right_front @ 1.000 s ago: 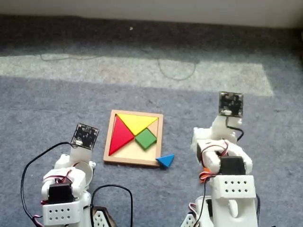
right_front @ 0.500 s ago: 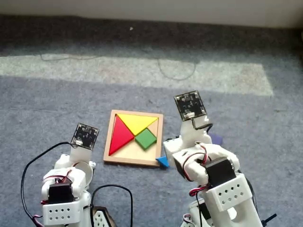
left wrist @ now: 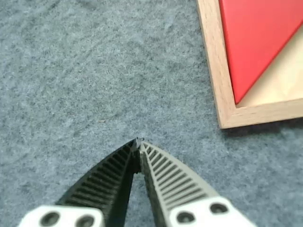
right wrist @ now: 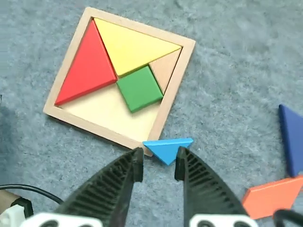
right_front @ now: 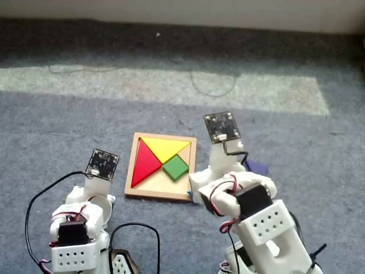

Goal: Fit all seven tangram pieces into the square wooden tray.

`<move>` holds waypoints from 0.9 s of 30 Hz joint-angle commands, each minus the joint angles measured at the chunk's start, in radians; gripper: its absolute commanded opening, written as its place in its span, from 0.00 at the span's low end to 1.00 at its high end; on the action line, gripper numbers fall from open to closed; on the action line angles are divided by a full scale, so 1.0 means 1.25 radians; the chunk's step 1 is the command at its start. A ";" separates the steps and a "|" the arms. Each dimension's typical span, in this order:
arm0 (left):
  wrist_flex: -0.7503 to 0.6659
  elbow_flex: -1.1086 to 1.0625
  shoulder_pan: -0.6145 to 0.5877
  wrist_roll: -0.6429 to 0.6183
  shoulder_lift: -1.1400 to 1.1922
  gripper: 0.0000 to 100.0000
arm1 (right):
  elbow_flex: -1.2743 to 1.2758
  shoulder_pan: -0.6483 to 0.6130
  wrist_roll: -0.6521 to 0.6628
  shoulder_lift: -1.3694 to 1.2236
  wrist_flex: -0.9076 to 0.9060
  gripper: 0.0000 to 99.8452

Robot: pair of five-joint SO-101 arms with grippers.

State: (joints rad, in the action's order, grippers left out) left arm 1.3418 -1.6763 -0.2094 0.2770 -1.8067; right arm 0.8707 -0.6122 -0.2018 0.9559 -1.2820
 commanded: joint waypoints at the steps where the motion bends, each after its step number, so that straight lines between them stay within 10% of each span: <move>1: -0.027 -0.015 -0.003 0.005 -0.002 0.01 | -0.030 -0.021 -0.087 -0.132 0.025 0.12; 17: -0.140 -0.012 -0.003 0.005 -0.002 0.01 | -0.062 -0.023 -0.428 -0.311 0.152 0.13; 27: -0.144 -0.015 -0.003 0.005 -0.002 0.01 | -0.058 -0.035 -0.565 -0.423 0.184 0.36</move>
State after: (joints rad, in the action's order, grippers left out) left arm 1.1838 -1.6763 -0.2094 0.2770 -1.8067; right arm 0.8523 -0.6291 -0.8554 0.4419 -1.0764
